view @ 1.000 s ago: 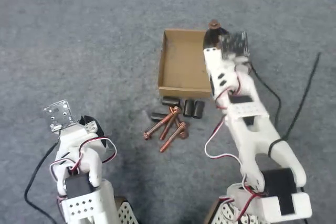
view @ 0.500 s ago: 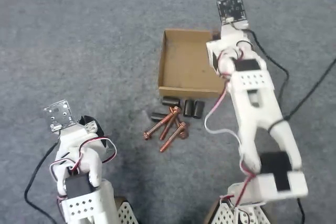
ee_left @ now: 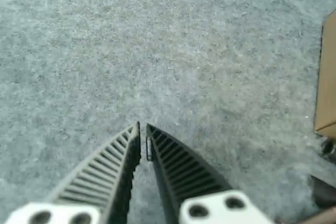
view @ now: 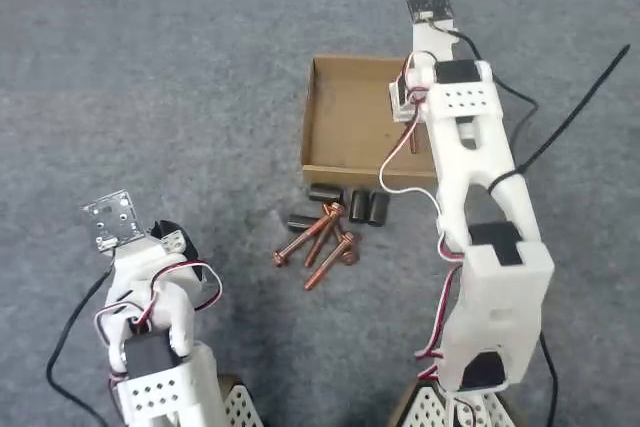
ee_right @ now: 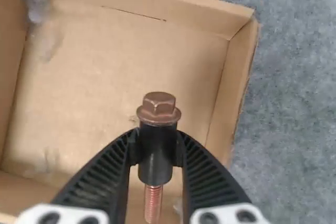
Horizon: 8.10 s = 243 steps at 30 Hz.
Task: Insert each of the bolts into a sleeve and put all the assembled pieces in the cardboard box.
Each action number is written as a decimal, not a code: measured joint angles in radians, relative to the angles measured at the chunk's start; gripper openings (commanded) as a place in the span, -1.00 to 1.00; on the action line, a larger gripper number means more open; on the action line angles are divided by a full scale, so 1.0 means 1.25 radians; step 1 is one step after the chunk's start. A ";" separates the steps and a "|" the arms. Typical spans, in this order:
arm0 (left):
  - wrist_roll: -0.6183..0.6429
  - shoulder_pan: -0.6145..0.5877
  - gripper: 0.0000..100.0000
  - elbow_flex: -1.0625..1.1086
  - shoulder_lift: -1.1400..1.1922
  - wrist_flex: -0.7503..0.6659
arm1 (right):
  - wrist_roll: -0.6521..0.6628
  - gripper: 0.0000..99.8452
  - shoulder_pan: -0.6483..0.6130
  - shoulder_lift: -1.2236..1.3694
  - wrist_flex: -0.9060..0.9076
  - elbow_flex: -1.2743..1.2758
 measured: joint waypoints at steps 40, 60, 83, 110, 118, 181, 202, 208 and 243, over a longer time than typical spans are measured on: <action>-0.005 0.000 -0.98 0.000 0.000 0.000 | -0.015 -0.99 -0.026 -0.066 0.390 -0.147; -0.005 0.000 -0.98 0.000 0.000 0.000 | -0.217 -0.99 -0.157 -0.323 0.486 0.130; -0.005 0.000 -0.98 0.000 0.000 0.000 | -0.303 -0.73 -0.214 -0.354 0.388 0.360; -0.006 0.000 -0.98 0.000 0.000 0.000 | -0.295 -0.73 -0.221 -0.355 -0.072 0.651; -0.023 0.000 -0.98 0.000 0.000 0.000 | -0.295 -0.73 -0.211 -0.331 -0.182 0.692; -0.028 0.000 -0.98 0.000 0.000 0.000 | -0.177 -0.85 0.050 -0.379 -0.058 0.790; -0.028 0.000 -0.98 0.000 0.000 0.000 | -0.174 -0.80 0.050 -0.381 -0.004 0.800; -0.028 0.000 -0.98 0.000 0.000 0.000 | -0.174 -0.80 0.050 -0.512 -0.026 0.905; -0.029 0.000 -0.98 0.000 0.000 0.000 | -0.174 -0.80 0.050 -0.543 -0.133 0.968</action>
